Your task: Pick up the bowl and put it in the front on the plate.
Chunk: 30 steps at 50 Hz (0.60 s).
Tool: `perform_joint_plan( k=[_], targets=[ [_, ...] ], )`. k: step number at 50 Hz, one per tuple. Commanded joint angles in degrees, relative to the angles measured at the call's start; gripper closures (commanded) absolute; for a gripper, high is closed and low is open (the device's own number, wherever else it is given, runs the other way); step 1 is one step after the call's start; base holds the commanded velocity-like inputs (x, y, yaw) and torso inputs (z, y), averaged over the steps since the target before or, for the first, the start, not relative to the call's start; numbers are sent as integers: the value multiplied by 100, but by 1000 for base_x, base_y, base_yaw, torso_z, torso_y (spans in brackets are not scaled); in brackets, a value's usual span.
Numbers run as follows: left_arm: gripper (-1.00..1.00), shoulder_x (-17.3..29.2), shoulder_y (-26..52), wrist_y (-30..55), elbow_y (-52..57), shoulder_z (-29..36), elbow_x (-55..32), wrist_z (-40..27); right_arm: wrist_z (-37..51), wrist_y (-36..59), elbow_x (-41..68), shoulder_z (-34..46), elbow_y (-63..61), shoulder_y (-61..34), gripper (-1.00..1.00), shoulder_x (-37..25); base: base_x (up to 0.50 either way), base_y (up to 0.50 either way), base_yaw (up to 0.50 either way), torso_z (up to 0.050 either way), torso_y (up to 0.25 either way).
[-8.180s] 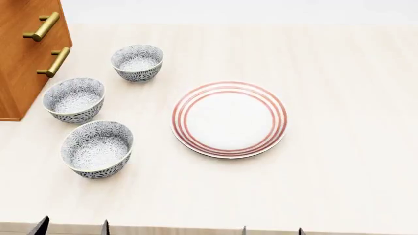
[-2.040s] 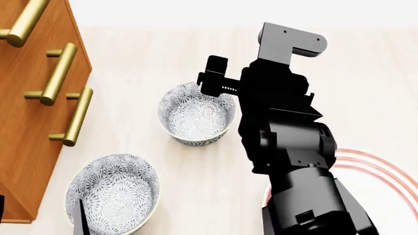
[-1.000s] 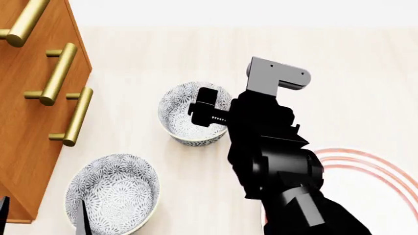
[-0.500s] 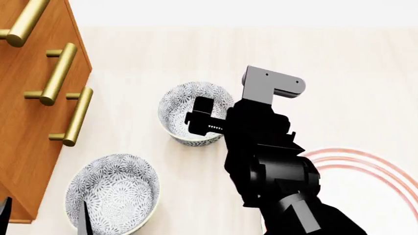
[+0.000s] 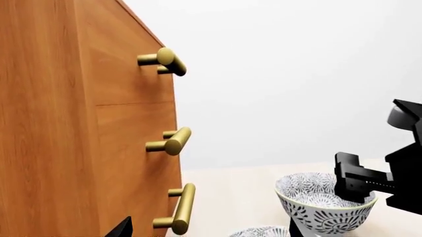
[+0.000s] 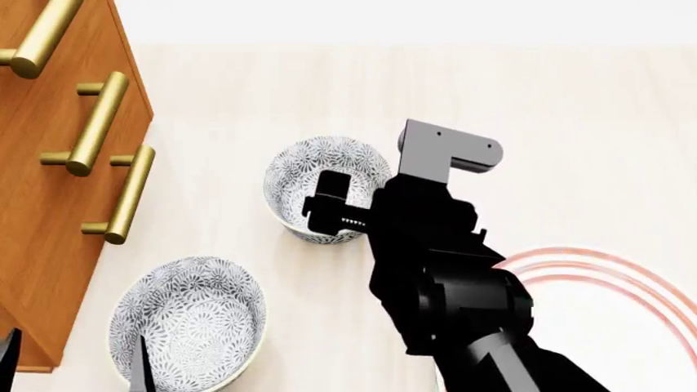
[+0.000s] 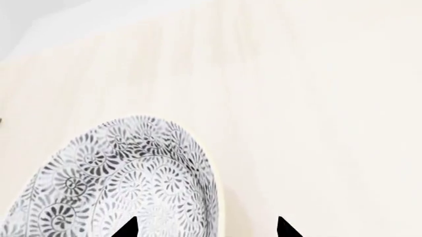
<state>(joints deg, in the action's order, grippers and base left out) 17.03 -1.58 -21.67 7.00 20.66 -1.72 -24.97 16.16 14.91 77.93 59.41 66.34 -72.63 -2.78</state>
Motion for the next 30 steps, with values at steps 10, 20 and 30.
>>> perform_joint_plan(
  k=[10,20,30],
  targets=[
    [-100,-61,9,3,-7,-106,92,26,-120,-24,-36,-82,8,83,-100,108,0,0,0,0,0],
    [-100,-51,19,7,-23,-74,85,20,-95,-84,11,-104,-158,161,100,48,0,0,0,0,0],
    [-100,-37,24,16,-19,-51,78,6,-93,-68,34,-71,-230,222,100,28,0,0,0,0,0]
  ],
)
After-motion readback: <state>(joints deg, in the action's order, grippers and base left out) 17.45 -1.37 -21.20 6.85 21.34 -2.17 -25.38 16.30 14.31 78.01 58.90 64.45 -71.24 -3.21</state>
